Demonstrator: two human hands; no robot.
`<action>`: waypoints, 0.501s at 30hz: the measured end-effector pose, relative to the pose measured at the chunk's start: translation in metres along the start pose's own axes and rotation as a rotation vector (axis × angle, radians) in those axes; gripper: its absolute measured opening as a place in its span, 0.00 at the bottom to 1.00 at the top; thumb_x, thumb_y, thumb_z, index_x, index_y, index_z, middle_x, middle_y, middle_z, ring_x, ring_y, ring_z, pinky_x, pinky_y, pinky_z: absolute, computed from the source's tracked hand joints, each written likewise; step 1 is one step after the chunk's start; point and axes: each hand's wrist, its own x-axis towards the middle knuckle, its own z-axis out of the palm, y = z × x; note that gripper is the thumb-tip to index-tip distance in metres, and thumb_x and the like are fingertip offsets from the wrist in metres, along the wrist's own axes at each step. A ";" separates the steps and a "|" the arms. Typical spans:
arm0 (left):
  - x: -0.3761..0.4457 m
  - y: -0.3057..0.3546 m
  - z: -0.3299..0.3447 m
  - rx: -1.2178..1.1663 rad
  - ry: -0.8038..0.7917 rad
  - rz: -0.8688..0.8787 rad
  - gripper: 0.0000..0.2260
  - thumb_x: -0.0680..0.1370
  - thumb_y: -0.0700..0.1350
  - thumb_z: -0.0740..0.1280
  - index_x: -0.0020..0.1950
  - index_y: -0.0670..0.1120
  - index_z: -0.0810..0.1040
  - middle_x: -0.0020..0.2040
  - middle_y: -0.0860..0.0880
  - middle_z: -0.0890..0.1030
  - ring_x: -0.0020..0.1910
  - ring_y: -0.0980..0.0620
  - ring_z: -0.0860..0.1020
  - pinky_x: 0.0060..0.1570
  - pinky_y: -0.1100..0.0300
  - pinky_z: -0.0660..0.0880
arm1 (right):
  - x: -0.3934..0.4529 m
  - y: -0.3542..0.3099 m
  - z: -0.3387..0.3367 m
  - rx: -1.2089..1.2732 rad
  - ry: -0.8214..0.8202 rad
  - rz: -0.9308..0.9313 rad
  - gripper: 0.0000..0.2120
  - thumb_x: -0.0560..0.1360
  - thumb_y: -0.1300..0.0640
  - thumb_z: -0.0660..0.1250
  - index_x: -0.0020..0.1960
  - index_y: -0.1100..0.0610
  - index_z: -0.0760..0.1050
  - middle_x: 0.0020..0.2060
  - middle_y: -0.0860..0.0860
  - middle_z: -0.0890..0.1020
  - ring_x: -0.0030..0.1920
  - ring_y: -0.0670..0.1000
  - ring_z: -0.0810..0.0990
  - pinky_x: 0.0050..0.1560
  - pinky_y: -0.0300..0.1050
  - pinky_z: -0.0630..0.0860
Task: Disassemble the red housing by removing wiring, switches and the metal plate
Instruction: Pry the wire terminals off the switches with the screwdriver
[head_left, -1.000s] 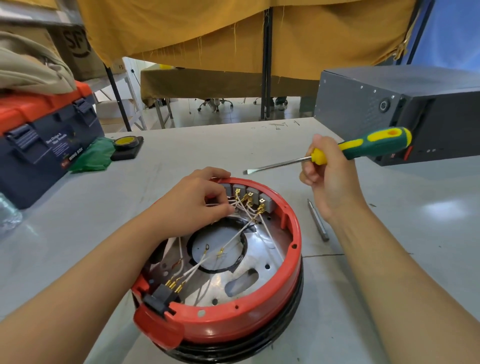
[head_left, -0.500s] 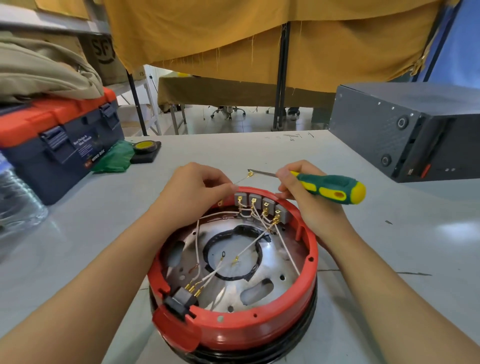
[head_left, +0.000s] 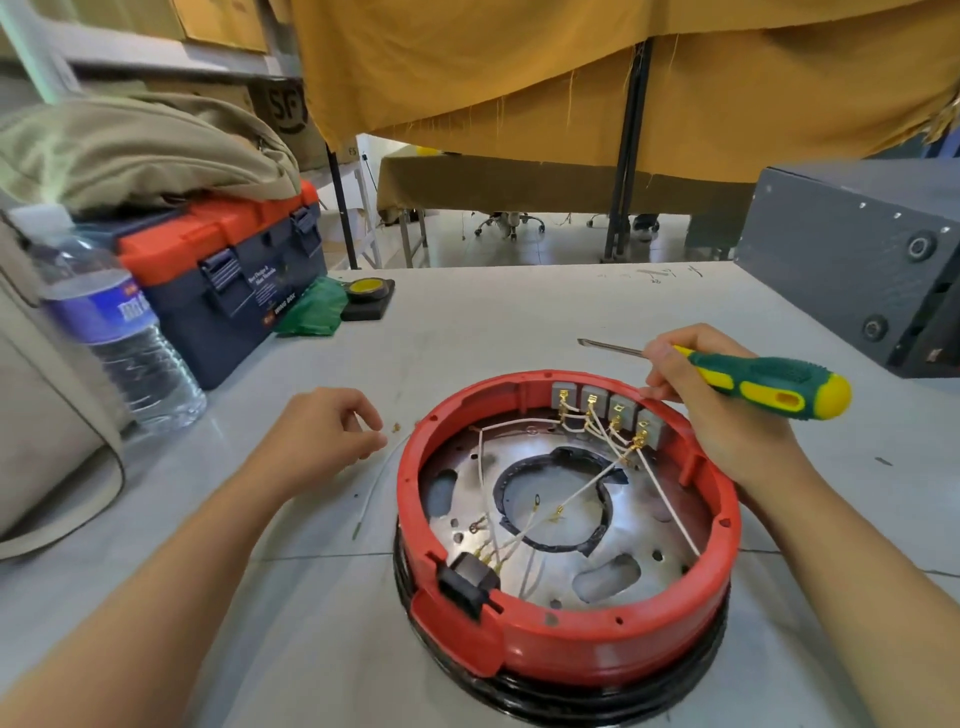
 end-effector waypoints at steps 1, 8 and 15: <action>-0.001 -0.003 0.001 0.025 -0.018 0.001 0.04 0.71 0.43 0.73 0.40 0.48 0.79 0.30 0.50 0.80 0.32 0.54 0.77 0.35 0.62 0.71 | 0.000 0.001 0.000 -0.006 -0.001 -0.004 0.06 0.78 0.54 0.65 0.41 0.49 0.76 0.32 0.41 0.81 0.35 0.39 0.81 0.38 0.30 0.76; -0.007 -0.009 0.002 0.101 -0.074 -0.003 0.05 0.72 0.47 0.72 0.38 0.49 0.79 0.30 0.49 0.81 0.35 0.52 0.78 0.40 0.56 0.74 | 0.001 0.004 0.000 -0.040 0.012 0.005 0.06 0.78 0.53 0.65 0.42 0.50 0.76 0.32 0.43 0.81 0.34 0.40 0.79 0.42 0.33 0.78; -0.008 0.016 -0.003 0.025 0.062 0.099 0.07 0.77 0.50 0.67 0.43 0.48 0.79 0.35 0.52 0.81 0.36 0.54 0.78 0.35 0.65 0.70 | 0.000 0.002 0.000 -0.050 0.006 0.011 0.06 0.78 0.53 0.65 0.42 0.51 0.76 0.32 0.43 0.81 0.34 0.40 0.79 0.40 0.32 0.76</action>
